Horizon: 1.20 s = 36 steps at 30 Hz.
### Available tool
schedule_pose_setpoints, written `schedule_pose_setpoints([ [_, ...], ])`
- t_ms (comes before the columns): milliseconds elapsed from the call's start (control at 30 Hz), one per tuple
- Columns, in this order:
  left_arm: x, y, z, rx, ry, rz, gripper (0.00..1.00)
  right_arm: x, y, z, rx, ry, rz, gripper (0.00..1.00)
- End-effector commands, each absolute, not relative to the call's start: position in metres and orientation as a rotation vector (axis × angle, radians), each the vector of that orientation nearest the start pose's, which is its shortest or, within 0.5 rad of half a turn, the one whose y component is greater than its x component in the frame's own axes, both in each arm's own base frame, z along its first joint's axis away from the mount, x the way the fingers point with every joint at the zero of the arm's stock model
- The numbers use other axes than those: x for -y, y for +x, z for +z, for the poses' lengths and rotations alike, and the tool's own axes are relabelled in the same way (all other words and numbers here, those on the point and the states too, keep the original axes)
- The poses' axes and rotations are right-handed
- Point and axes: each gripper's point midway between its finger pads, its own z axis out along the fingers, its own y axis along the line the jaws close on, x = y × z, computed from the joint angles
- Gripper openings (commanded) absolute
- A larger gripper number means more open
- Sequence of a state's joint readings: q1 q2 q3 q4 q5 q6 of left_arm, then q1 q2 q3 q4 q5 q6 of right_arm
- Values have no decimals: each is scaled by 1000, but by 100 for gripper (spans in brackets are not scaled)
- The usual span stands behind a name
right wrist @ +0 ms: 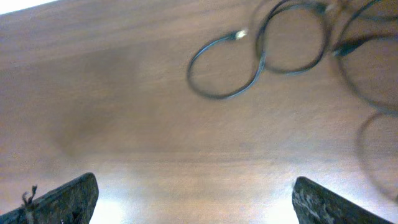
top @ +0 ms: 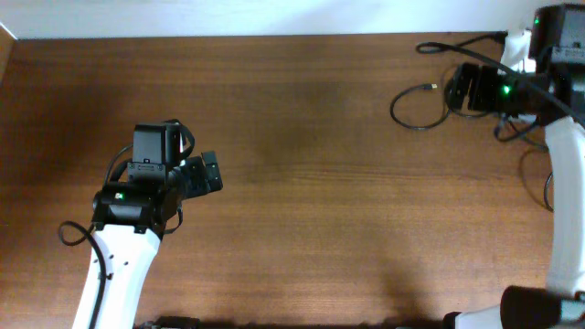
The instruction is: Untangle cables
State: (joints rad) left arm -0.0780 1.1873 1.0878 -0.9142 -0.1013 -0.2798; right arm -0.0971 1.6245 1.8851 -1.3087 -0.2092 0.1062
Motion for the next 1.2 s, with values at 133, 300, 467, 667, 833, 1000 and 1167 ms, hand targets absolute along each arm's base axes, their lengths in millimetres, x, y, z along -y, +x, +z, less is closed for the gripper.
schedule_pose_setpoints([
  [133, 7, 300, 189, -2555, -283, -12, 99, -35, 308, 287, -2797, 190, 527, 99],
  [300, 7, 300, 189, -2555, -283, -12, 99, -32, 298, 282, -2846, 210, 508, 99],
  [467, 7, 300, 189, -2555, -283, -12, 99, -30, 298, 280, -2851, 215, 487, 99],
  [667, 7, 300, 189, -2554, -283, -12, 99, -30, 298, 280, -2851, 215, 487, 99],
  [833, 7, 300, 189, -2555, -283, -12, 99, -30, 298, 280, -2851, 215, 487, 99],
  [1000, 7, 300, 190, -2552, -283, -13, 99, -30, 298, 280, -2851, 215, 487, 99],
  [1167, 9, 286, 197, -2549, -268, -15, 99, -30, 298, 280, -2851, 215, 487, 99],
])
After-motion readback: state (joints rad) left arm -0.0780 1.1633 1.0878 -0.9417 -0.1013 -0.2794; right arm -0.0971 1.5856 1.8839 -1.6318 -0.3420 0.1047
